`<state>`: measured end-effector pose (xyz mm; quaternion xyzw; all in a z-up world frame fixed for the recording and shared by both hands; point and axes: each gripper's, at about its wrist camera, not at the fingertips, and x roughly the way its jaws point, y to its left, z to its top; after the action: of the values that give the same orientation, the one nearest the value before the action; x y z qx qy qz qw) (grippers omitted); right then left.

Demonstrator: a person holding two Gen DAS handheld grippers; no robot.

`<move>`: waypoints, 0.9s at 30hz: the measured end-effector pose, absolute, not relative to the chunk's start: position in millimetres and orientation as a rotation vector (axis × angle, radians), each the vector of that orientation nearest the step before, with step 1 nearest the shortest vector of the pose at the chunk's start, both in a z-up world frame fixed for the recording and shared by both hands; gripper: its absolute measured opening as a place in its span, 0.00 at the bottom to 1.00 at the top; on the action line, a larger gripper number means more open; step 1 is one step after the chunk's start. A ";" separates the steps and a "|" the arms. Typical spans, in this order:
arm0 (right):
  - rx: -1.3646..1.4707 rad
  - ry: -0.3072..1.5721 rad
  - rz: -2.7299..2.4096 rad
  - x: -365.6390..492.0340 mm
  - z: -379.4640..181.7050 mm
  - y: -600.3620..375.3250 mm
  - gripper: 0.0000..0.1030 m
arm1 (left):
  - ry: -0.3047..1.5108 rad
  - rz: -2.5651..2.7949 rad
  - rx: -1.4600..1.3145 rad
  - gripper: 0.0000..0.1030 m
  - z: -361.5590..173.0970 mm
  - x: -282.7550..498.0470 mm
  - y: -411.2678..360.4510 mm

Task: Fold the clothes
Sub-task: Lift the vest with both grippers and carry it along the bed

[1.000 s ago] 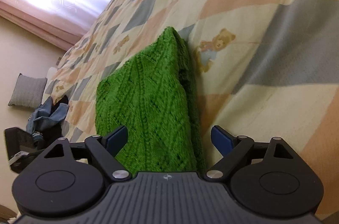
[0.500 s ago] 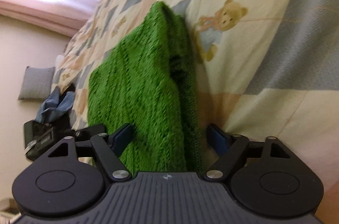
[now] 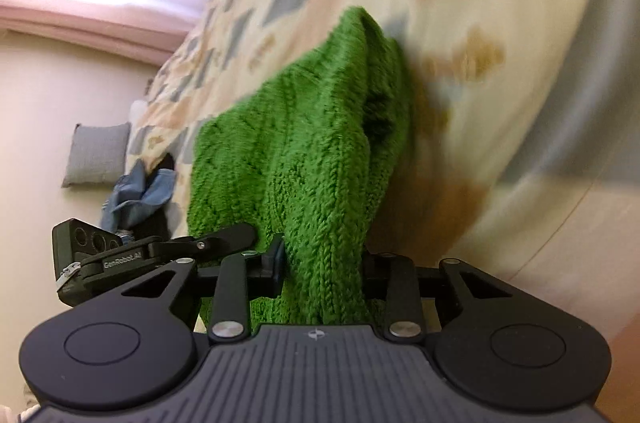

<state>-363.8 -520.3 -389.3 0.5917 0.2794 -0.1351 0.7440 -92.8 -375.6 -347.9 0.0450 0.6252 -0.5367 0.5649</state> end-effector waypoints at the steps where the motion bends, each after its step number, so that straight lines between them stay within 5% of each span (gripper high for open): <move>1: 1.293 0.609 -0.285 -374.0 -379.3 -532.7 0.30 | 1.454 -1.266 0.101 0.36 -338.5 -107.9 -388.3; 16: 1.069 0.626 -0.431 -620.2 -280.3 -825.5 0.30 | 1.390 -1.514 -0.115 0.36 -333.4 -349.0 -686.2; 27: 1.000 0.668 -0.485 -678.9 -315.6 -960.8 0.30 | 1.365 -1.499 -0.039 0.37 -380.6 -421.4 -827.8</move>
<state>-678.9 -960.8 -315.6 0.4659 0.3109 -0.2258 0.7971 -421.4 -827.8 -380.6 -0.0165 0.5715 -0.6274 0.5286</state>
